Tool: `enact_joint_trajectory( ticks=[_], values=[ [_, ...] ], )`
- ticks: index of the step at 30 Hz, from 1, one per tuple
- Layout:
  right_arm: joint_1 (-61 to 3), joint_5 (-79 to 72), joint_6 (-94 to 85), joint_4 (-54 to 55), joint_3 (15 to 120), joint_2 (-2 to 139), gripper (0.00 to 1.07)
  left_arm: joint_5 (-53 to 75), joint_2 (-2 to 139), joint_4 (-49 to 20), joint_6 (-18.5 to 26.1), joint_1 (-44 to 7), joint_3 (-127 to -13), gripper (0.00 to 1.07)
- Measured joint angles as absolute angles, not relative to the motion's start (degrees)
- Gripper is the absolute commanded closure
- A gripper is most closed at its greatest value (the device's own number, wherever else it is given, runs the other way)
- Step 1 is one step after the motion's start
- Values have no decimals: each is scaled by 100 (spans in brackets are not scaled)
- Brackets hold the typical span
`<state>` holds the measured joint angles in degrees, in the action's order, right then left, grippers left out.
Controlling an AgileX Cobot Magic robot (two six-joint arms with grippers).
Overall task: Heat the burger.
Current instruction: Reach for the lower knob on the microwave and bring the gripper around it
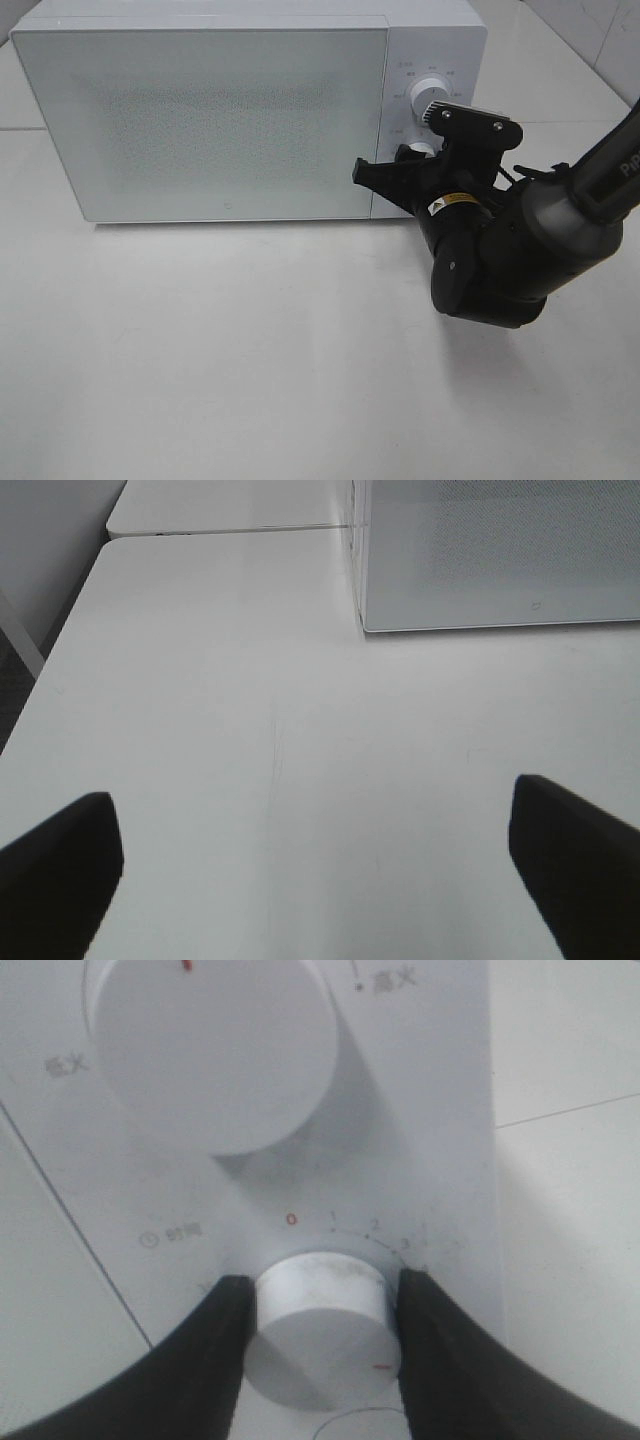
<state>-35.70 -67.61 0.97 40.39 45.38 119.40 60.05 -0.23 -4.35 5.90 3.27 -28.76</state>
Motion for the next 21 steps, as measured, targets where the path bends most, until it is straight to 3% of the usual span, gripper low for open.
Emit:
enact_joint_trajectory(
  ticks=[21],
  values=[
    [-3489, -6818, 2779, 3673, 4452, 11940, 106, 6005, -23, -435, 590, 327, -2876, 3]
  ],
)
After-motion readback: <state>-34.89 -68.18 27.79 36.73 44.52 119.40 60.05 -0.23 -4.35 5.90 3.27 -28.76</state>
